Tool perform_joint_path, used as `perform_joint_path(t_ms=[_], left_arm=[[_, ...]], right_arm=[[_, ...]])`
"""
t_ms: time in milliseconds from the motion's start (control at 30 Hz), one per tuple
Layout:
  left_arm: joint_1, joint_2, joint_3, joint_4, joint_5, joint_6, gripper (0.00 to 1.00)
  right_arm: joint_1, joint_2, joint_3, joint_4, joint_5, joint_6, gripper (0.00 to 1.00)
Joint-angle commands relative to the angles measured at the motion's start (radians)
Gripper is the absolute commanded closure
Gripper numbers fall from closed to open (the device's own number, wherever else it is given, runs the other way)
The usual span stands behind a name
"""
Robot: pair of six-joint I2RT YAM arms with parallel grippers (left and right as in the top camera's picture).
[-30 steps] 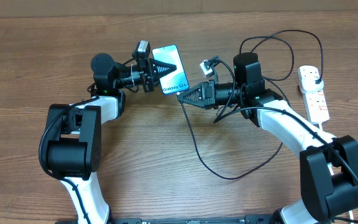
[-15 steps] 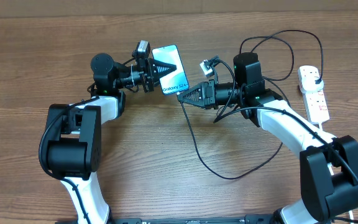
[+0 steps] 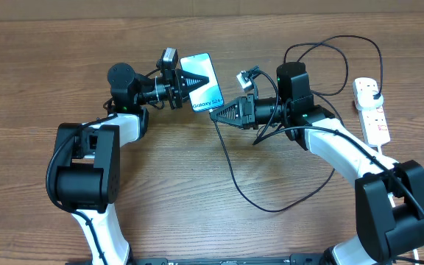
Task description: Plug charger to phone and switch on socket
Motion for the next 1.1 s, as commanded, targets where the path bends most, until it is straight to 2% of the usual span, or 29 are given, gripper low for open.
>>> perform_joint_path(t_ms=[0, 1067], left_arm=[[-0.008, 0.004, 0.022, 0.011, -0.001, 0.030, 0.96], [-0.022, 0.004, 0.022, 0.012, -0.014, 0.027, 0.96]], right_arm=[[-0.002, -0.016, 0.001, 0.007, -0.015, 0.014, 0.96], [-0.003, -0.016, 0.001, -0.008, 0.009, 0.024, 0.96]])
